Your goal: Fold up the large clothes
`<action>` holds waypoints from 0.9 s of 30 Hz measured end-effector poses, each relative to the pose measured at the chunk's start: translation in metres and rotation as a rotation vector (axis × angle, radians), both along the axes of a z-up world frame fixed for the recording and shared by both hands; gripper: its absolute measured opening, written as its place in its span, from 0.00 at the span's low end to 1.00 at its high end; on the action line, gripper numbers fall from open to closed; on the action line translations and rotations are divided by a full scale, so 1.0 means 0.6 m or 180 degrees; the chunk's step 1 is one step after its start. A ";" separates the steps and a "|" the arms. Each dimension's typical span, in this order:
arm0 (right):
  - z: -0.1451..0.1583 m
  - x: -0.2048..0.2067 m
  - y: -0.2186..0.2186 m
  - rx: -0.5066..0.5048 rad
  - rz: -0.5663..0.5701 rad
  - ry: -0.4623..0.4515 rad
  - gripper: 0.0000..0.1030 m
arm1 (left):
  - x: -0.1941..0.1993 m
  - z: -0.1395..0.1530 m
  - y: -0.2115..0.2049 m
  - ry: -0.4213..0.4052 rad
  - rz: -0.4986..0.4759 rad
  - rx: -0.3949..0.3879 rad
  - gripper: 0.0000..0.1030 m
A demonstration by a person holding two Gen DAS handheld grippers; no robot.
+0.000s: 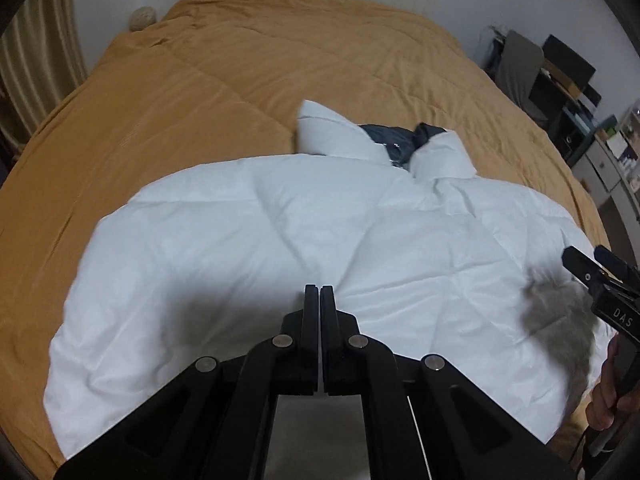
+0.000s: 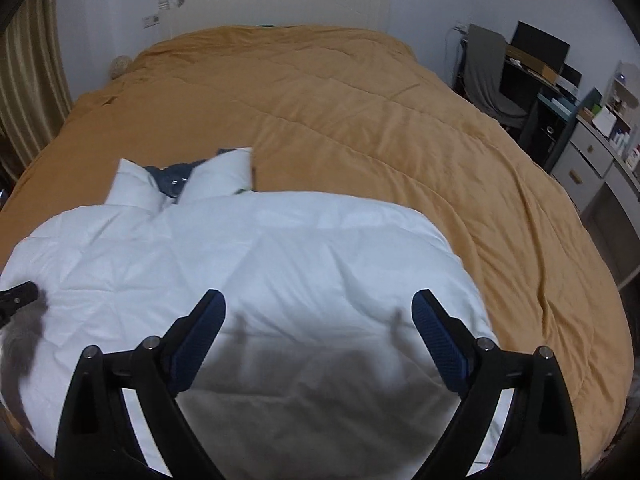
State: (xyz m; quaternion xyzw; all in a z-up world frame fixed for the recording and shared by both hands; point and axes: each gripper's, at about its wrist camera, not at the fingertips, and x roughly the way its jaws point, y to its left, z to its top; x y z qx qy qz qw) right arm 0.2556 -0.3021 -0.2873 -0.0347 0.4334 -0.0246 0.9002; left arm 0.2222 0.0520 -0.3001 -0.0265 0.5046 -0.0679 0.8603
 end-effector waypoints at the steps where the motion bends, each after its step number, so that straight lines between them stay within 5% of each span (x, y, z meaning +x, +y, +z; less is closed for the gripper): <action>1: -0.005 0.013 0.016 0.0001 0.0059 0.0008 0.94 | 0.014 -0.006 -0.016 0.0016 -0.0045 0.0063 0.03; 4: -0.050 0.065 0.037 -0.0167 0.0125 0.0243 0.95 | 0.059 -0.042 -0.039 0.0140 -0.0077 0.0118 0.03; 7: -0.104 0.098 0.012 -0.0116 0.0056 0.0550 0.96 | 0.092 -0.081 -0.020 0.0323 0.0017 -0.0243 0.03; 9: -0.099 0.093 -0.014 -0.0010 0.0009 0.0520 0.98 | 0.096 -0.087 -0.004 0.0372 0.0051 -0.0511 0.03; 13: -0.079 0.072 -0.064 -0.0509 -0.0199 0.0389 0.99 | 0.080 -0.081 0.042 0.0477 0.0105 -0.0923 0.03; 16: -0.067 0.066 -0.132 -0.0439 -0.0676 0.0469 1.00 | 0.072 -0.052 0.079 0.0360 0.0250 -0.0949 0.02; 18: -0.052 0.070 -0.152 -0.0077 -0.0777 0.0462 1.00 | 0.080 -0.026 0.077 0.0220 0.0252 -0.0775 0.19; 19: -0.045 0.075 -0.147 0.0017 -0.0763 0.0433 1.00 | 0.090 -0.018 0.067 0.0192 0.0196 -0.0751 0.65; 20: -0.039 0.080 -0.134 0.0053 -0.0721 0.0405 1.00 | 0.100 -0.013 0.056 0.0180 0.0122 -0.0783 0.98; 22: -0.033 0.096 -0.098 0.0086 -0.0572 0.0397 1.00 | 0.118 -0.005 0.026 0.0128 -0.0040 -0.0847 1.00; 27: -0.064 0.131 -0.037 -0.0058 -0.0335 0.0478 1.00 | 0.176 -0.043 -0.036 0.0229 -0.0058 -0.0377 1.00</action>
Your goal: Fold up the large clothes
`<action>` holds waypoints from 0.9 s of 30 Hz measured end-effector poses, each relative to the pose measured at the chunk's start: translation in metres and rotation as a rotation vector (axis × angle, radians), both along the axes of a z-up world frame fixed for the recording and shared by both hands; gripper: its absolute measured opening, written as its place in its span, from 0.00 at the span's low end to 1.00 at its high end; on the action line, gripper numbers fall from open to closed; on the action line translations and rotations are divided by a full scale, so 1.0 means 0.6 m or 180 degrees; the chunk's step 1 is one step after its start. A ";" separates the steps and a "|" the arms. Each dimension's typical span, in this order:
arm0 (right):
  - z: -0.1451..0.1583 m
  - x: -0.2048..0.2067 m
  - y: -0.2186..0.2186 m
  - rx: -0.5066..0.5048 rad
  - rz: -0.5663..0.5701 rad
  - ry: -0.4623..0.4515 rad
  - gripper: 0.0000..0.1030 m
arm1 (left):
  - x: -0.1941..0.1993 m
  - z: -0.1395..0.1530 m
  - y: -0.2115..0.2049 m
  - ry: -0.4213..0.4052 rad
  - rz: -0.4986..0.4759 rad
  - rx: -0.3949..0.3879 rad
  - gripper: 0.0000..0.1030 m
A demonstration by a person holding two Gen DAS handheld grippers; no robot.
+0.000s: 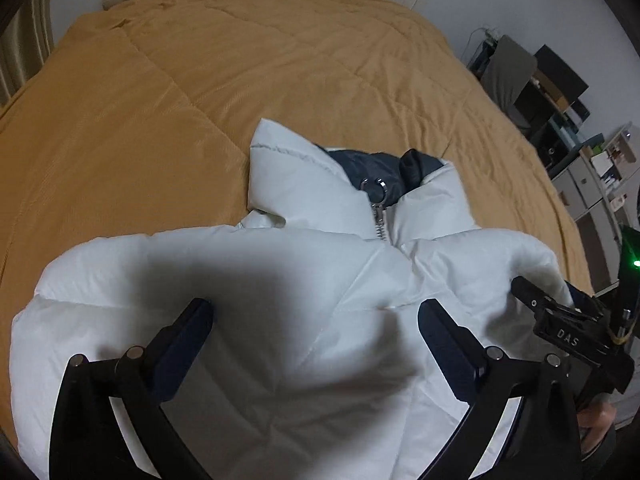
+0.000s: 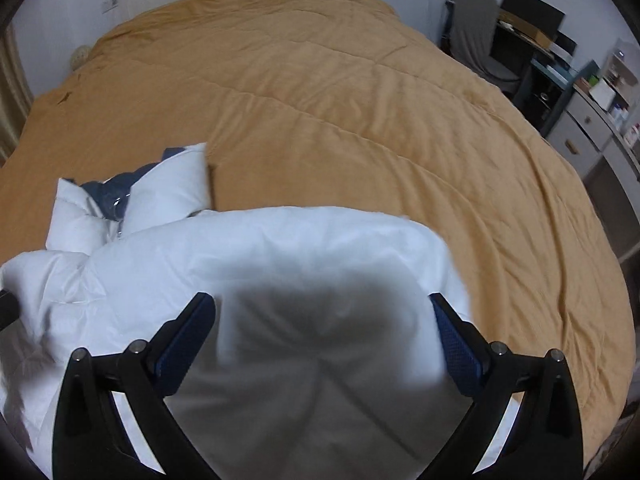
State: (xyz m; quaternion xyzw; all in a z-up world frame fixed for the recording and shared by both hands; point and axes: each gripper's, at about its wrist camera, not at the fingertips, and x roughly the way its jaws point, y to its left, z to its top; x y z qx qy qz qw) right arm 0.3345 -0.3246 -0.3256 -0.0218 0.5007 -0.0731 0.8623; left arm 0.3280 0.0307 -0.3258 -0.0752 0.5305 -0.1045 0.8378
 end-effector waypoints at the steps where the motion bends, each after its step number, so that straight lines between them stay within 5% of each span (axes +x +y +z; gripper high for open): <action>1: -0.012 0.006 0.003 -0.0148 0.0007 0.0049 1.00 | 0.010 -0.013 -0.002 0.0005 0.0042 0.0139 1.00; 3: -0.027 0.012 -0.014 -0.0182 -0.0037 0.0108 1.00 | 0.021 -0.036 0.002 -0.0009 0.0075 0.0414 1.00; 5: -0.025 0.011 -0.054 -0.0050 -0.0212 0.0128 1.00 | 0.027 -0.048 0.033 0.0030 0.0217 0.0368 1.00; 8: -0.008 -0.001 -0.106 -0.0303 -0.0596 0.0144 1.00 | 0.021 -0.040 0.091 -0.0042 0.0576 0.0489 1.00; 10: 0.020 -0.031 -0.126 -0.0058 -0.0667 0.0037 1.00 | -0.006 -0.020 0.129 -0.0122 0.0784 0.0546 1.00; 13: 0.072 -0.105 -0.096 0.0452 -0.0317 -0.0263 1.00 | -0.082 0.016 0.154 -0.0296 0.0837 0.0401 1.00; 16: 0.104 -0.191 -0.012 0.0536 0.0271 -0.0551 1.00 | -0.181 0.023 0.159 -0.0271 0.0787 0.0199 1.00; 19: 0.066 -0.252 0.079 0.0094 0.0817 -0.0514 1.00 | -0.254 0.006 0.155 -0.0204 0.0692 0.0206 1.00; 21: -0.009 -0.250 0.099 -0.0126 0.0898 -0.0094 1.00 | -0.290 -0.014 0.158 -0.0207 0.0695 0.0288 1.00; 27: -0.043 -0.233 0.063 0.0270 0.0832 -0.0037 1.00 | -0.326 -0.030 0.165 -0.0308 0.0782 0.0272 1.00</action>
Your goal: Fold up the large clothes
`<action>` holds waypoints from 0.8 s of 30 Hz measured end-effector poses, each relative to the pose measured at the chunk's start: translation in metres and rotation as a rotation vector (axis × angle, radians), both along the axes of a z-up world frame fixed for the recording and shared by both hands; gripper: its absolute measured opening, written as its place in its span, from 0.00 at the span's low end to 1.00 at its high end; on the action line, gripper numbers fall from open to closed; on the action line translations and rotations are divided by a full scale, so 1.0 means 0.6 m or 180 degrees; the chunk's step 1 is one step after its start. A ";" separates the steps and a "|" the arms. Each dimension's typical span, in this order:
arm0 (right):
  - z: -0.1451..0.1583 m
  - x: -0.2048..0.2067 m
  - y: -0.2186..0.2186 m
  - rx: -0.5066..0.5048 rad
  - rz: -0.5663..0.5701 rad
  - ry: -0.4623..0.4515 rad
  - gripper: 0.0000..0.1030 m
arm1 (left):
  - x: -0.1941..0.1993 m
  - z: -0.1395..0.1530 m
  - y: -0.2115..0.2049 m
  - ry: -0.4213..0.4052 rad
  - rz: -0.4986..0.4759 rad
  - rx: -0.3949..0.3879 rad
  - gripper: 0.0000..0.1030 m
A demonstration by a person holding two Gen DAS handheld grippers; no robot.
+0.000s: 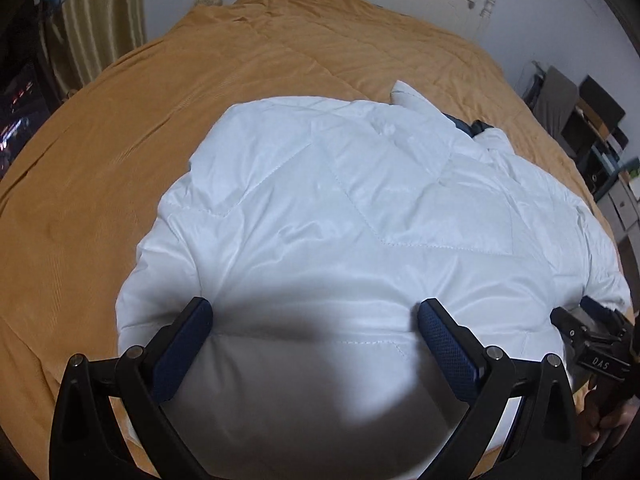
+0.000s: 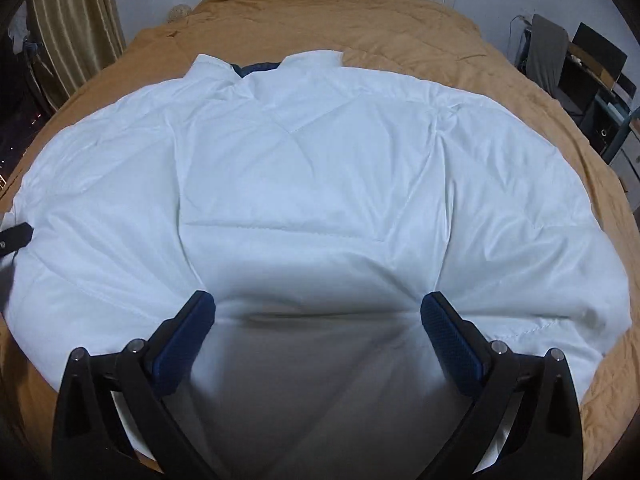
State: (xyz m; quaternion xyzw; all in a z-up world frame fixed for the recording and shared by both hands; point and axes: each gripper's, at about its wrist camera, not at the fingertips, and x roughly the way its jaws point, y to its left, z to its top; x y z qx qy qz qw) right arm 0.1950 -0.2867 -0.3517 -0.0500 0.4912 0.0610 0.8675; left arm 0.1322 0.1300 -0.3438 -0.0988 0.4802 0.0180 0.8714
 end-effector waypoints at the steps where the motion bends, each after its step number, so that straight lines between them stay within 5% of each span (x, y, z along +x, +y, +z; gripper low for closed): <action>1: -0.002 0.002 0.002 -0.0014 0.0004 -0.0005 1.00 | 0.002 -0.001 -0.003 0.0011 0.0039 -0.0008 1.00; 5: -0.008 0.000 -0.001 -0.0059 -0.0005 -0.0045 1.00 | -0.006 0.002 -0.012 0.0007 0.0248 0.0054 1.00; 15: 0.001 -0.013 0.002 -0.0066 -0.0059 -0.0009 0.99 | -0.103 0.052 0.002 -0.0169 0.0074 0.0094 1.00; 17: 0.033 -0.028 0.005 -0.0009 -0.0137 -0.0146 0.94 | -0.122 0.069 0.022 -0.0261 0.0109 -0.0091 1.00; 20: 0.089 -0.060 0.041 0.0233 0.0279 -0.0448 0.93 | -0.153 0.074 0.076 -0.0291 0.0371 -0.0630 1.00; 24: 0.055 -0.045 0.084 0.0251 0.0440 -0.0164 0.93 | -0.175 0.011 0.139 0.0116 0.0688 -0.1664 1.00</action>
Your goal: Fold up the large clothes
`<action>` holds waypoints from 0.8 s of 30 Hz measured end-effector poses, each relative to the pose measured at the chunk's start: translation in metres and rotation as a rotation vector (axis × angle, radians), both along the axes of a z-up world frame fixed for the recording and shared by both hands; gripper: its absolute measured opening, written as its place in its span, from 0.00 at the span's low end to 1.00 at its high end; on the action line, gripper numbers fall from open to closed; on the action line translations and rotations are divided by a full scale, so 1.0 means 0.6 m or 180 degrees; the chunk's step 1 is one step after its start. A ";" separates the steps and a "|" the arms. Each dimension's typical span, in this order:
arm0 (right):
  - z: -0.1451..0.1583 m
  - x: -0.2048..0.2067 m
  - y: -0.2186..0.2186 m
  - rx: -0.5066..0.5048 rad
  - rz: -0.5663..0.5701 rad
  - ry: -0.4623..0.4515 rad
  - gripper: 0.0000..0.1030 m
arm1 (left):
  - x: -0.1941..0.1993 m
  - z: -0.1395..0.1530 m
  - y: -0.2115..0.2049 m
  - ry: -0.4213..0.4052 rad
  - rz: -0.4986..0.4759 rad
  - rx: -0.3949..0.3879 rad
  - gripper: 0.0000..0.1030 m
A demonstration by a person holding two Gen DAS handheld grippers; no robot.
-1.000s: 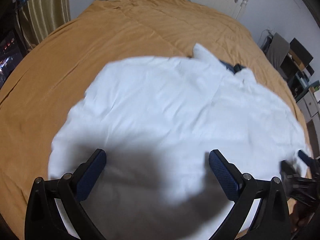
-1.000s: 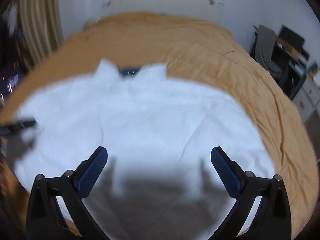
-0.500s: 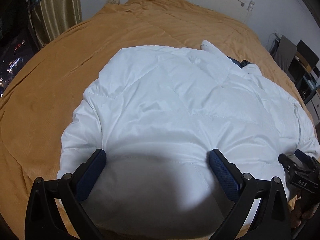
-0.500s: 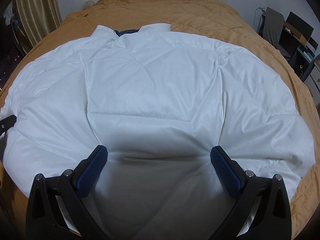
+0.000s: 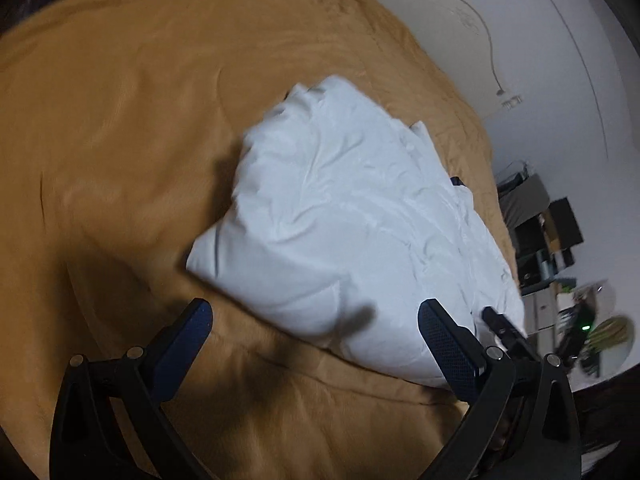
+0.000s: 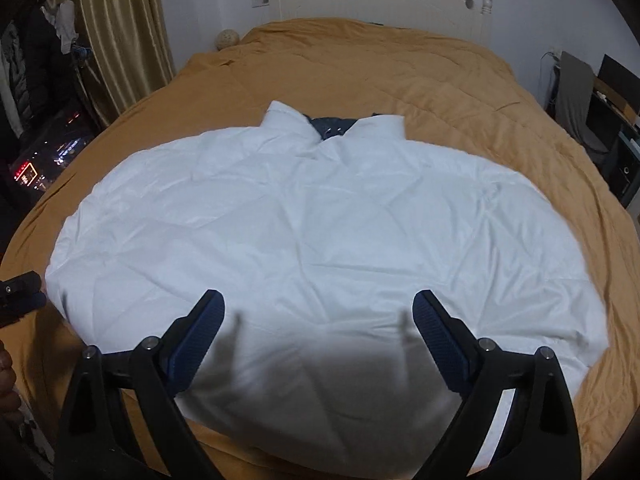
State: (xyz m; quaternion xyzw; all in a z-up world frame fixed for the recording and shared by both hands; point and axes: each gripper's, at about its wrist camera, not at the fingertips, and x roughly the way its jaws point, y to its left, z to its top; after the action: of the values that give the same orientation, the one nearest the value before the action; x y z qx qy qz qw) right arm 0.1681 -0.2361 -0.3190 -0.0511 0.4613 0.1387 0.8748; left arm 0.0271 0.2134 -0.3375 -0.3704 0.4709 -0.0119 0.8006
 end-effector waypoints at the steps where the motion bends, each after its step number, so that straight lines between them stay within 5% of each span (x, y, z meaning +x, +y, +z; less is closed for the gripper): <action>1: -0.035 0.015 0.003 -0.0092 -0.0022 0.0223 0.93 | -0.003 -0.015 0.008 0.0074 0.0045 -0.0174 1.00; 4: -0.074 0.026 -0.011 -0.0062 -0.0004 0.0142 1.00 | 0.001 -0.026 0.015 -0.0029 0.0153 -0.0336 1.00; 10: -0.076 0.027 -0.010 -0.0090 -0.0027 0.0162 1.00 | 0.053 -0.016 -0.022 -0.0363 -0.0100 -0.0088 1.00; 19: -0.073 0.027 -0.008 -0.0095 -0.0048 0.0163 1.00 | 0.140 -0.073 -0.005 -0.0032 0.0209 -0.0304 0.99; 23: -0.056 0.021 -0.012 -0.0063 -0.0075 0.0130 0.98 | 0.129 -0.068 -0.009 0.0015 0.0228 -0.0096 0.82; 24: -0.045 0.017 -0.014 -0.0051 -0.0084 0.0140 0.90 | 0.124 -0.066 -0.008 0.0009 0.0234 -0.0086 0.79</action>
State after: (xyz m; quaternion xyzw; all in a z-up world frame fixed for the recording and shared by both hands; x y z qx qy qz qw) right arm 0.1781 -0.2444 -0.3462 -0.0490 0.4822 0.1244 0.8658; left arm 0.1017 0.2088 -0.3768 -0.3982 0.4579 0.0117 0.7948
